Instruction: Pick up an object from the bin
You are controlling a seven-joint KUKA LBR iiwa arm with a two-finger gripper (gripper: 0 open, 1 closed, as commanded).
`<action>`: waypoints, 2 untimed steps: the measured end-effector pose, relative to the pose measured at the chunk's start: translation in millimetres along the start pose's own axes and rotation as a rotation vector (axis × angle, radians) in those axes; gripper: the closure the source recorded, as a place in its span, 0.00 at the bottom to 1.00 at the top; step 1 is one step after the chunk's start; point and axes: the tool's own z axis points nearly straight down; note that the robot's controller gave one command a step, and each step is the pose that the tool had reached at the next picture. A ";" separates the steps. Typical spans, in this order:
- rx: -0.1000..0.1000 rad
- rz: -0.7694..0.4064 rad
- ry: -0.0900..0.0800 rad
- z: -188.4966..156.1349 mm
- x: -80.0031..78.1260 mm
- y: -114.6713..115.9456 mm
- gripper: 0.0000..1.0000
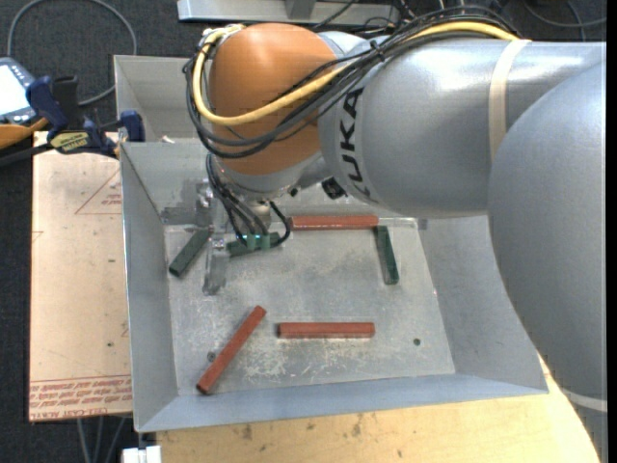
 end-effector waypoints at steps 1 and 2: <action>0.000 -0.206 -0.005 163.0 -37.8 6.9 0.00; -0.002 -0.072 -0.010 127.9 -34.5 -10.6 0.00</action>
Offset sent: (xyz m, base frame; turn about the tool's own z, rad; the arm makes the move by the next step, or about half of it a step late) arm 0.0374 0.0067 -0.1594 -0.2064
